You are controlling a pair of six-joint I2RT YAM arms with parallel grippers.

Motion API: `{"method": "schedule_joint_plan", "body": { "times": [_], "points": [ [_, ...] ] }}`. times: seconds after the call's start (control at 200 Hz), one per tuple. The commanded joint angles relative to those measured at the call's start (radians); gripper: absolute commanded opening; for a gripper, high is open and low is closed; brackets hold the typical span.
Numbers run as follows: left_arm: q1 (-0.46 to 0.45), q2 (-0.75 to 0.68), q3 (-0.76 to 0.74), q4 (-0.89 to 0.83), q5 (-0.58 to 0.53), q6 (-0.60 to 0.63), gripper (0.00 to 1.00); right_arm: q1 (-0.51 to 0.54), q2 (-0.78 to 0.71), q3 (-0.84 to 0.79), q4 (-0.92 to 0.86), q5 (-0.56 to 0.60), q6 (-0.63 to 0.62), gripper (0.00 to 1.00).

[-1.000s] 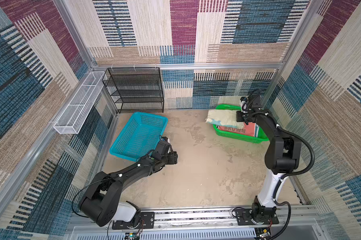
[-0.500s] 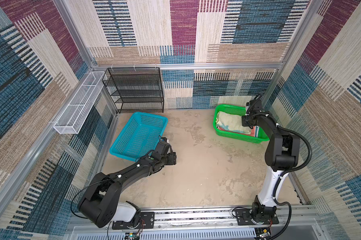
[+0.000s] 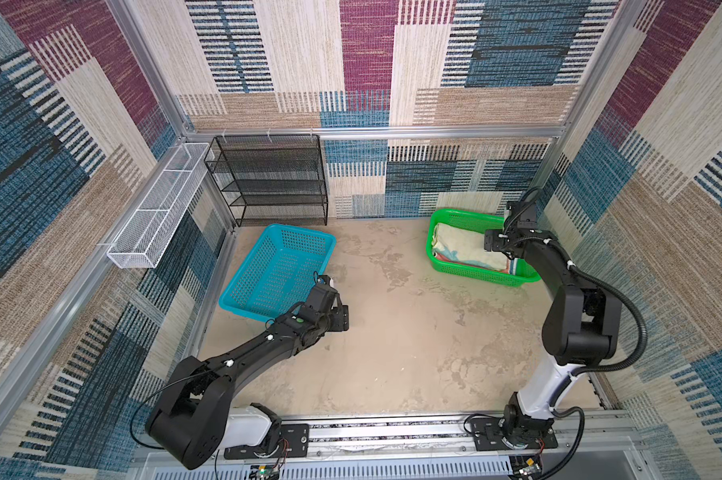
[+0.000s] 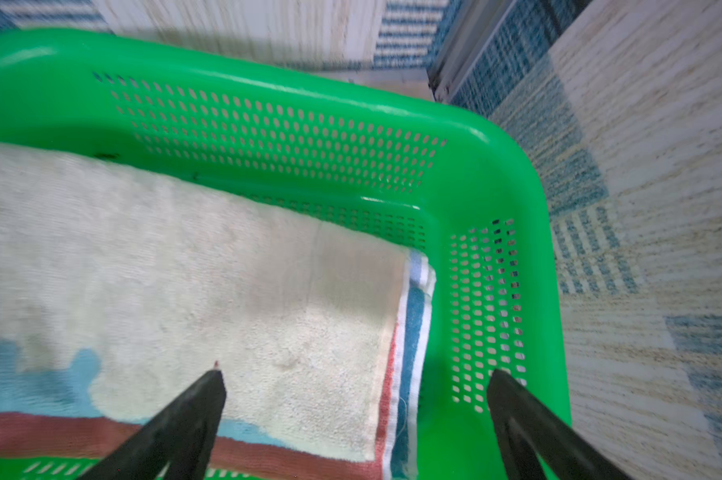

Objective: Fold and stack the towels

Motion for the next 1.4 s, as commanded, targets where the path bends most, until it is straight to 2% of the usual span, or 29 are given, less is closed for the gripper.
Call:
{"method": "schedule_joint_plan", "body": {
  "times": [0.0, 0.155, 0.29, 0.416, 0.586, 0.776, 0.886, 0.957, 1.122, 1.302, 1.392],
  "points": [
    [0.001, -0.042, 0.021, -0.077, -0.112, 0.064, 0.77, 0.012, -0.102, -0.12, 0.175, -0.16, 0.036, 1.0],
    [0.002, -0.106, 0.058, -0.136, -0.246, 0.172, 0.79, 0.097, -0.255, -0.342, 0.336, -0.237, 0.03, 1.0],
    [0.005, -0.165, 0.018, -0.082, -0.364, 0.285, 0.86, 0.185, -0.332, -0.519, 0.451, -0.267, 0.031, 1.0],
    [0.021, -0.238, -0.088, 0.065, -0.435, 0.351, 0.92, 0.206, -0.373, -0.692, 0.614, -0.285, 0.052, 1.0],
    [0.044, -0.31, -0.251, 0.382, -0.464, 0.528, 0.99, 0.207, -0.343, -0.825, 0.833, -0.239, 0.013, 1.0],
    [0.122, -0.277, -0.267, 0.413, -0.46, 0.507, 0.99, 0.206, -0.304, -0.977, 1.214, -0.226, -0.067, 1.0],
    [0.186, -0.234, -0.285, 0.462, -0.431, 0.491, 0.99, 0.206, -0.281, -1.033, 1.332, -0.176, -0.09, 1.0],
    [0.237, -0.204, -0.298, 0.508, -0.409, 0.488, 0.99, 0.206, -0.278, -1.114, 1.493, -0.154, -0.099, 1.0],
    [0.364, -0.128, -0.327, 0.617, -0.318, 0.45, 0.99, 0.2, -0.322, -1.221, 1.643, -0.141, -0.085, 1.0],
    [0.402, -0.037, -0.362, 0.857, -0.263, 0.46, 0.99, 0.187, -0.327, -1.252, 1.7, -0.152, -0.071, 1.0],
    [0.406, 0.02, -0.361, 0.955, -0.24, 0.48, 0.99, 0.139, -0.285, -1.255, 1.736, -0.181, -0.02, 1.0]
  ]
}}
